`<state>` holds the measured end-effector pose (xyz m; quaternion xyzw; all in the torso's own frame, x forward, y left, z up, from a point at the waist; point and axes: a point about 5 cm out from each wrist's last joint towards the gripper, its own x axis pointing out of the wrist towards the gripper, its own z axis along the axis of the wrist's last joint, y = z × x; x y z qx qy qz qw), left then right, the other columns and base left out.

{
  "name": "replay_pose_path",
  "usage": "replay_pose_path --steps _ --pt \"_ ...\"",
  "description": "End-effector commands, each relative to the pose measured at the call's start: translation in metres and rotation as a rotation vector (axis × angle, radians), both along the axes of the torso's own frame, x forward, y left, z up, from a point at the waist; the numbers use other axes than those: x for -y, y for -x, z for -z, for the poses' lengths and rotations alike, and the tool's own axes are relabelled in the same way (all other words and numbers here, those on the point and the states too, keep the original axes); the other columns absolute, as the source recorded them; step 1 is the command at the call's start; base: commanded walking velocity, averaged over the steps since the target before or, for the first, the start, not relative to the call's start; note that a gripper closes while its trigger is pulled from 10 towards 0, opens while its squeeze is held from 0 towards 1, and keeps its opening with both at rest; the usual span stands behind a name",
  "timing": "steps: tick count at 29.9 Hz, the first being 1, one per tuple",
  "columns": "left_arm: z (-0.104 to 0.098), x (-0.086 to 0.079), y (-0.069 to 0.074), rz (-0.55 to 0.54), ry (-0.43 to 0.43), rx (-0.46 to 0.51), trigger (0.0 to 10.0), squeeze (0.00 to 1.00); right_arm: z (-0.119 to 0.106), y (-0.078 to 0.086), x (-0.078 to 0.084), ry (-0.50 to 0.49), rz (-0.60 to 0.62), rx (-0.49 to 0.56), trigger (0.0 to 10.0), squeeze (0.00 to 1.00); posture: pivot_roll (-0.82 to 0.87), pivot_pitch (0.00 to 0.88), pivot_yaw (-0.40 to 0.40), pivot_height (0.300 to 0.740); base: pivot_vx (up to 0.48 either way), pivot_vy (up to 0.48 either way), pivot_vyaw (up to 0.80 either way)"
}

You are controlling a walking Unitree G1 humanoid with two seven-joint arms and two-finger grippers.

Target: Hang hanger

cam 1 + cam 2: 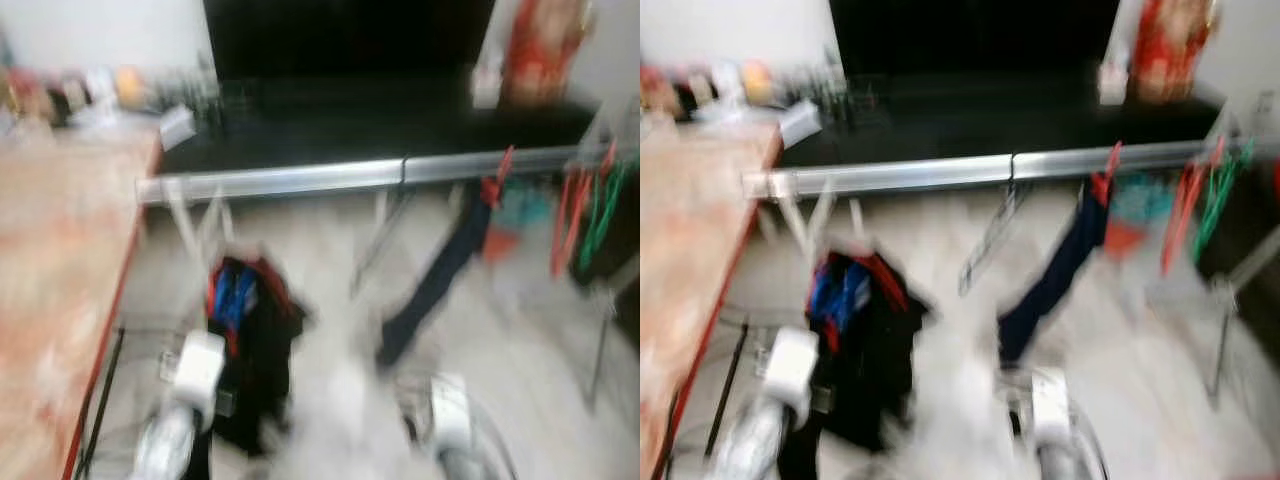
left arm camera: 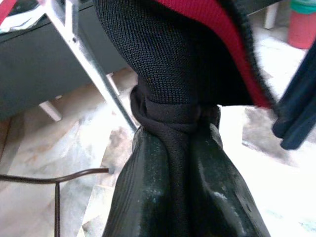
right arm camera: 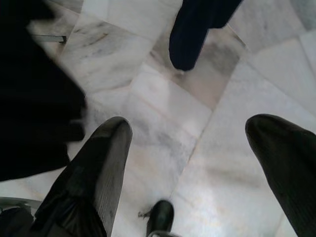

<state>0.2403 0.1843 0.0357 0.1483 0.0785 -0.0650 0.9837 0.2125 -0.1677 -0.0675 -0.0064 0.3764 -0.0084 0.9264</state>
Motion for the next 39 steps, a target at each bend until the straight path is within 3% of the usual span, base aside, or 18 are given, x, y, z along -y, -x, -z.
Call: replay_pose_path --steps 1,25,31,39 --pt "-0.007 0.006 -0.004 0.024 -0.002 0.043 10.0 0.0 0.002 0.004 0.007 0.015 0.016 -0.012 10.0 0.0 0.03 0.0 -0.031 0.74 -0.289 0.0 0.0" --pt "-0.008 0.011 -0.006 0.062 -0.003 0.044 10.0 0.0 -0.01 -0.014 0.005 0.016 0.003 0.065 10.0 0.0 0.03 0.0 -0.023 0.74 -0.289 0.0 0.0" --pt "-0.009 0.013 -0.007 0.07 0.002 0.049 10.0 0.0 -0.021 -0.028 0.009 0.023 -0.001 0.127 10.0 0.0 0.02 0.0 -0.026 0.74 -0.293 0.0 0.0" --pt "-0.009 0.016 -0.007 0.084 -0.005 0.045 10.0 0.0 -0.04 -0.052 0.002 0.02 -0.052 0.229 10.0 0.0 0.02 0.0 -0.032 0.74 -0.223 0.0 0.0"
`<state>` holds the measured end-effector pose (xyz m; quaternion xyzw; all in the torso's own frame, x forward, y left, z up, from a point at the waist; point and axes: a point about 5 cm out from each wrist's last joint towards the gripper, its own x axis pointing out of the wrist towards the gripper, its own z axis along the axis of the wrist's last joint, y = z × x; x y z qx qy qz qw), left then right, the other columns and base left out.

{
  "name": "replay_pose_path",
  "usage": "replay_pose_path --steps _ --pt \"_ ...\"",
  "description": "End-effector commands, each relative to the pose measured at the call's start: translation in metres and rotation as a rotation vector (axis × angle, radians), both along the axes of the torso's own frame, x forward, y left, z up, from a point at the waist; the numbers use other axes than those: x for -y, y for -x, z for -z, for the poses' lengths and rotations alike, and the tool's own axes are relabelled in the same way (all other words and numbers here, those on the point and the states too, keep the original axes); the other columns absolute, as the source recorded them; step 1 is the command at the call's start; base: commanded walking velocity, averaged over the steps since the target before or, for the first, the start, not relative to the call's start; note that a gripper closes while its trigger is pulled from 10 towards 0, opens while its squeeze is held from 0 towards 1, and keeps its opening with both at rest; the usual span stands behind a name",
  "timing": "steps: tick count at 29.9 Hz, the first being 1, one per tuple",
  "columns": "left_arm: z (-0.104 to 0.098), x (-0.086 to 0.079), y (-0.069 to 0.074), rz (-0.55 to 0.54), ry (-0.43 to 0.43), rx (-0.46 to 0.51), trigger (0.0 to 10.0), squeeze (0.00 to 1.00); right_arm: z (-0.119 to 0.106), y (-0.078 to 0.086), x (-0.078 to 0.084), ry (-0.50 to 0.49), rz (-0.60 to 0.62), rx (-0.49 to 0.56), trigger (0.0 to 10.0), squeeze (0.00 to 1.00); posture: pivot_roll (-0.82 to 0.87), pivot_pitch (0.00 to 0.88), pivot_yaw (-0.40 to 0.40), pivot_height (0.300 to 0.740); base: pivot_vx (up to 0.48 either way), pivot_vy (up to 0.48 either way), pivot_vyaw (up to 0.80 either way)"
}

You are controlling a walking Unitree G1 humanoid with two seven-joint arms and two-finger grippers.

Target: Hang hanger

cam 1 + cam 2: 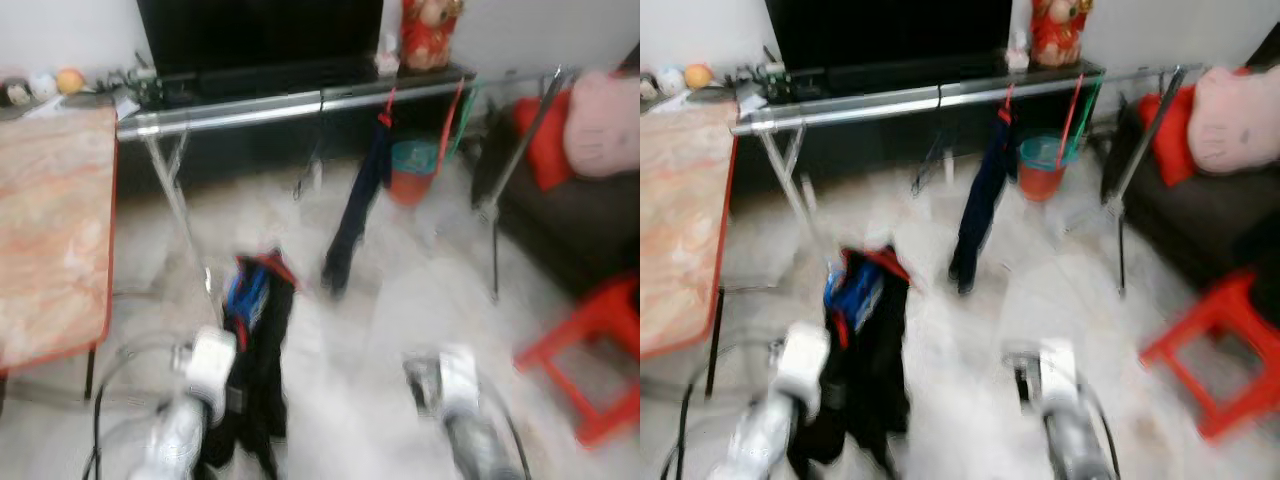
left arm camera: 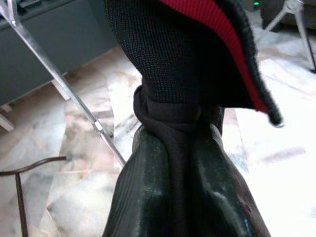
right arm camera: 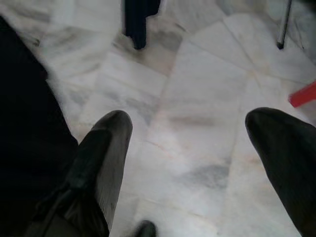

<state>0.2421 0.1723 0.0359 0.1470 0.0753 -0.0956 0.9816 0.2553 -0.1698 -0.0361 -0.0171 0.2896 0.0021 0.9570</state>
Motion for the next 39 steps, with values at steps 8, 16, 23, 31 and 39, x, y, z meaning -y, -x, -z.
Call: replay_pose_path --steps 8,16,23,31,39 --pt "-0.013 0.004 -0.008 0.054 -0.026 0.051 10.0 0.0 -0.022 -0.025 -0.009 0.085 -0.152 0.101 10.0 0.0 0.01 0.0 -0.042 0.74 0.0 0.0 0.0" --pt "-0.023 0.011 -0.012 0.174 -0.042 0.047 10.0 0.0 -0.036 -0.037 -0.009 0.1 -0.225 0.168 10.0 0.0 0.02 0.0 -0.042 0.74 0.0 0.0 0.0" --pt "-0.032 0.019 -0.016 0.324 -0.08 0.023 10.0 0.0 -0.048 -0.043 -0.016 0.268 -0.567 0.203 10.0 0.0 0.0 0.0 -0.024 0.74 0.0 0.0 0.0" --pt "-0.042 0.023 -0.016 0.432 -0.058 -0.018 10.0 0.0 -0.06 -0.05 -0.012 0.262 -0.636 0.24 10.0 0.0 0.0 0.0 -0.017 0.74 0.0 0.0 0.0" --pt "-0.05 0.029 -0.014 0.497 -0.034 -0.032 10.0 0.0 -0.072 -0.059 -0.021 0.186 -0.66 0.276 10.0 0.0 0.02 0.0 -0.026 0.74 0.0 0.0 0.0"
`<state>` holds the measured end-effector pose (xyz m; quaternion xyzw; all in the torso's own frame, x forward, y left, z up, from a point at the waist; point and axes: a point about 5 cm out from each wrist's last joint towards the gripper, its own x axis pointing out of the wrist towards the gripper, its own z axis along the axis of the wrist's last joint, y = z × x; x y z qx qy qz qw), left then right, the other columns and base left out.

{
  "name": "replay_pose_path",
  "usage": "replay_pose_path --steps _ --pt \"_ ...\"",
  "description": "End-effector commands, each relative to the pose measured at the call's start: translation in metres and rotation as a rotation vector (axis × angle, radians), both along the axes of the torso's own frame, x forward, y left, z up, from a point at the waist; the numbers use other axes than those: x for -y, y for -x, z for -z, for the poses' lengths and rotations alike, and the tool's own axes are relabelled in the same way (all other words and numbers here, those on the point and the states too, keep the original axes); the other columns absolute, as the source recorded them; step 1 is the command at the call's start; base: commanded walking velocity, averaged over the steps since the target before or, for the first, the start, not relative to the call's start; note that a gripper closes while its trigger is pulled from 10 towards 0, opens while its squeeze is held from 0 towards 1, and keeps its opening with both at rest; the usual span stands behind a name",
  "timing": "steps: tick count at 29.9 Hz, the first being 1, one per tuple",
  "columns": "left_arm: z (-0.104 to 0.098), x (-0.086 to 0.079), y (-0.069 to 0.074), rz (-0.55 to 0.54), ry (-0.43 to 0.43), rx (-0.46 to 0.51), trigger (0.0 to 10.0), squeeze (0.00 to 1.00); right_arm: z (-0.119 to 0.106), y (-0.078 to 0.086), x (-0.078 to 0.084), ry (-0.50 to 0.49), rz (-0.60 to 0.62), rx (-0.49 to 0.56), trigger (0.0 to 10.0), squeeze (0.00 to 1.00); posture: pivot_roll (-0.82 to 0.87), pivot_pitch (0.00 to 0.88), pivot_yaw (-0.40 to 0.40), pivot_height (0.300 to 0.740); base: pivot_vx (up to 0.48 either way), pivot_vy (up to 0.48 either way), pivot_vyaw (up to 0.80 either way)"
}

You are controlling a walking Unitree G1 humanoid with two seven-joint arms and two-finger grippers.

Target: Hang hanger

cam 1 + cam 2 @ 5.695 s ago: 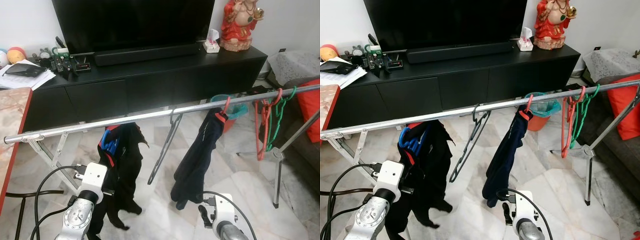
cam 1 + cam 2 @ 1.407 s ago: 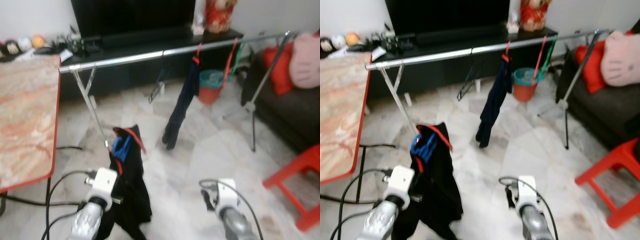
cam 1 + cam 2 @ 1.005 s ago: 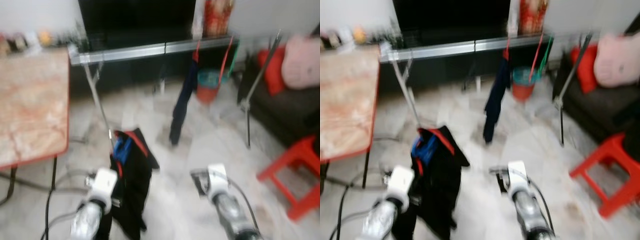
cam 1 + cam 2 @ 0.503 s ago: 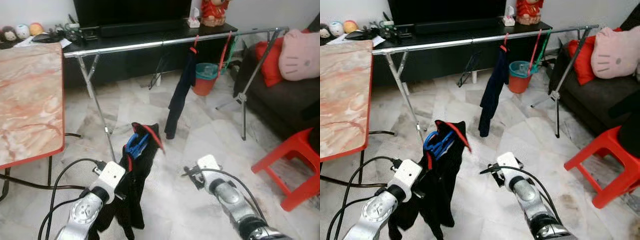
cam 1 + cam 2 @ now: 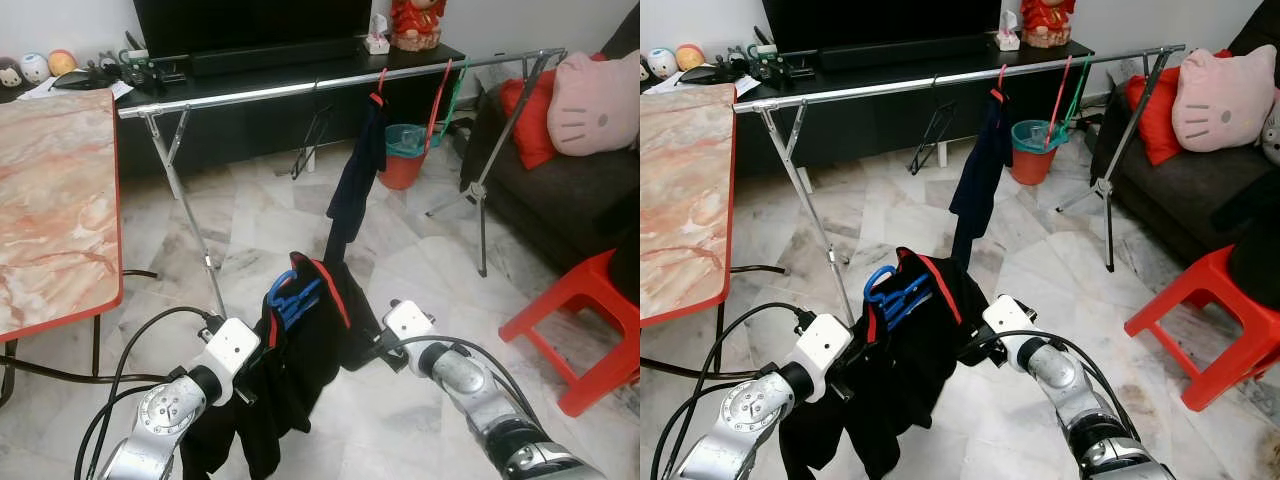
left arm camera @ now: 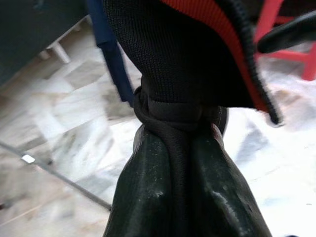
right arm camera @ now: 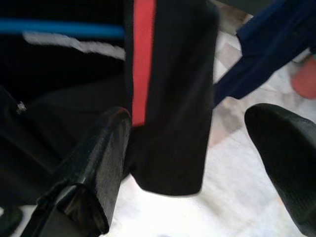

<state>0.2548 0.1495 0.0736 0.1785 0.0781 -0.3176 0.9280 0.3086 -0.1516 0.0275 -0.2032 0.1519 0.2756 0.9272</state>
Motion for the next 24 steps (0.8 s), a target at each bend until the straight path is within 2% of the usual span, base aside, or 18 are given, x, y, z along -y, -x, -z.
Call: replay_pose_path --steps 1,13,18,20,24 --pt "-0.013 0.006 -0.001 0.048 0.02 0.034 10.0 0.0 -0.008 -0.006 -0.003 -0.024 -0.02 0.023 10.0 0.0 0.02 0.0 -0.026 0.74 0.0 0.0 0.0" --pt "-0.022 0.017 0.002 0.141 0.053 -0.005 10.0 0.0 -0.011 -0.008 -0.009 0.001 -0.072 0.026 10.0 0.0 0.01 0.0 -0.024 0.74 0.0 0.0 0.0" --pt "-0.021 0.021 0.002 0.155 0.048 -0.008 10.0 0.0 -0.008 -0.01 -0.006 0.076 -0.002 0.049 10.0 0.0 0.02 0.0 -0.029 0.74 0.0 0.0 0.0" --pt "-0.026 0.023 0.002 0.16 0.085 -0.017 10.0 0.0 -0.013 -0.015 -0.002 0.051 0.061 0.068 10.0 0.0 0.02 0.0 -0.031 0.74 0.0 0.0 0.0" --pt "-0.029 0.023 0.004 0.168 0.122 -0.036 10.0 0.0 -0.016 -0.018 -0.001 0.056 0.075 0.091 10.0 0.0 0.02 0.0 -0.033 0.74 0.0 0.0 0.0"
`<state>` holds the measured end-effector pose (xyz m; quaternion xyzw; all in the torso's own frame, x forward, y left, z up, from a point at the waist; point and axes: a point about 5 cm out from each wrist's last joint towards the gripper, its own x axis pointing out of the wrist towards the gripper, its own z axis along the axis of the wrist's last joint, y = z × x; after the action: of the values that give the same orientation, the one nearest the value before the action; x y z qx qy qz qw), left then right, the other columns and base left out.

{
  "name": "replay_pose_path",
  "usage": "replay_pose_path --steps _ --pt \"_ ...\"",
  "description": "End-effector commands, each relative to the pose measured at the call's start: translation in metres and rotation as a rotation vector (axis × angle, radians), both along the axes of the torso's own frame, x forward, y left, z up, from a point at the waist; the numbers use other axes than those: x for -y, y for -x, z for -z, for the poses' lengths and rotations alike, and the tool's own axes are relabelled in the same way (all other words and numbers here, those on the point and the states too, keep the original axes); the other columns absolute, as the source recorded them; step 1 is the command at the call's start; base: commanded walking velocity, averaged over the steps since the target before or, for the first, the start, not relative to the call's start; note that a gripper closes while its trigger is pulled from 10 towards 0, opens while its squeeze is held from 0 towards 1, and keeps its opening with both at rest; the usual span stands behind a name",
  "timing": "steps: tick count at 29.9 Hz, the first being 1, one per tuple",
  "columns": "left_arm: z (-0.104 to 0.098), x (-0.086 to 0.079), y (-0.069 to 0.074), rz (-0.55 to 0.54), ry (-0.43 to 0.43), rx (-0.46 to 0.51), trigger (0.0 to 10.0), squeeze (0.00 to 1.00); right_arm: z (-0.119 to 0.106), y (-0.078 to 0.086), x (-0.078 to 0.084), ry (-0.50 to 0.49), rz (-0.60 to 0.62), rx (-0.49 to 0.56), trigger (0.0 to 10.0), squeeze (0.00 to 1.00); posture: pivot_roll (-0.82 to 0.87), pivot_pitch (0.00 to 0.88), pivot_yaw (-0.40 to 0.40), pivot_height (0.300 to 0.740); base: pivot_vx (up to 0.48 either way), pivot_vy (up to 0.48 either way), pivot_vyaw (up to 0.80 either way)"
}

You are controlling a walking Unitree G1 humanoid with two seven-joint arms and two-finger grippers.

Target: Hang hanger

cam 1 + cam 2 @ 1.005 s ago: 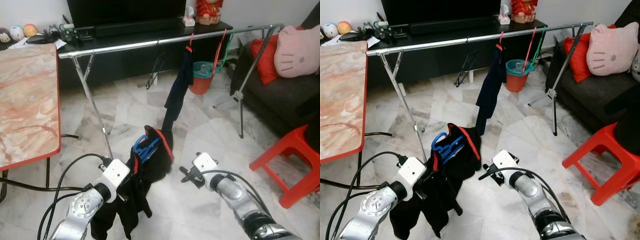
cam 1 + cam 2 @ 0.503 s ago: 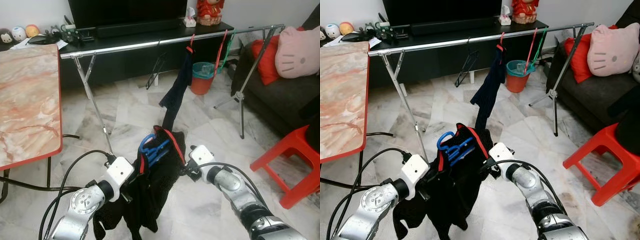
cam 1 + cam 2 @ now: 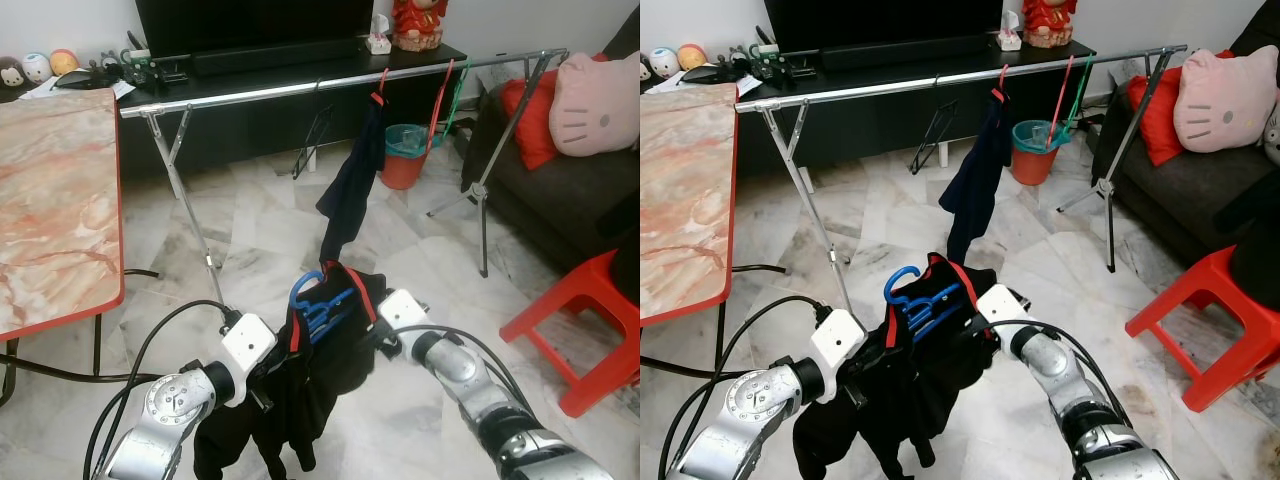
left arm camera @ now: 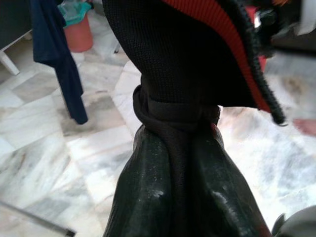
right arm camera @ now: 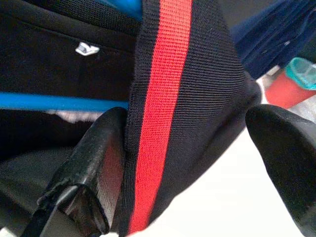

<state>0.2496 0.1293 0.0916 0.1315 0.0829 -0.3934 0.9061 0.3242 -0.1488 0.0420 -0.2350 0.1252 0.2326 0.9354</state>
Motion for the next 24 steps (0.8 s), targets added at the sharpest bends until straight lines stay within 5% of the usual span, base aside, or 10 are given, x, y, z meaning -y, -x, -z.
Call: replay_pose_path --steps 1,9,10,11,12,24 --pt "-0.0103 0.0018 -0.0005 0.021 0.03 0.029 10.0 0.0 -0.0021 -0.0024 0.002 0.011 0.018 0.008 10.0 0.0 0.02 0.0 -0.033 0.74 0.0 0.0 0.0" --pt "-0.0101 0.0008 0.0011 0.029 0.019 0.008 10.0 0.0 0.0019 -0.0033 0.0096 0.058 0.118 0.006 10.0 0.0 0.03 0.0 -0.036 0.74 0.0 0.0 0.0" --pt "-0.01 0.0001 0.0011 0.028 0.01 0.009 10.0 0.0 0.0026 -0.0025 0.0084 0.049 0.114 0.005 2.0 0.0 0.03 0.0 -0.035 0.74 0.0 0.0 0.0" --pt "-0.01 0.0001 0.0011 0.028 0.01 0.009 10.0 0.0 0.0026 -0.0025 0.0084 0.049 0.114 0.005 2.0 0.0 0.03 0.0 -0.035 0.74 0.0 0.0 0.0" --pt "-0.0096 -0.0006 0.0009 0.026 0.005 0.009 10.0 0.0 0.0028 -0.0021 0.0075 0.045 0.109 0.004 0.0 0.0 0.02 0.0 -0.033 0.74 0.0 0.0 0.0" --pt "-0.0082 -0.0018 -0.0002 0.022 -0.013 0.005 10.0 0.0 0.0051 -0.0009 0.0048 0.056 0.113 0.003 0.0 0.0 0.03 0.0 -0.032 0.74 0.0 0.0 0.0"
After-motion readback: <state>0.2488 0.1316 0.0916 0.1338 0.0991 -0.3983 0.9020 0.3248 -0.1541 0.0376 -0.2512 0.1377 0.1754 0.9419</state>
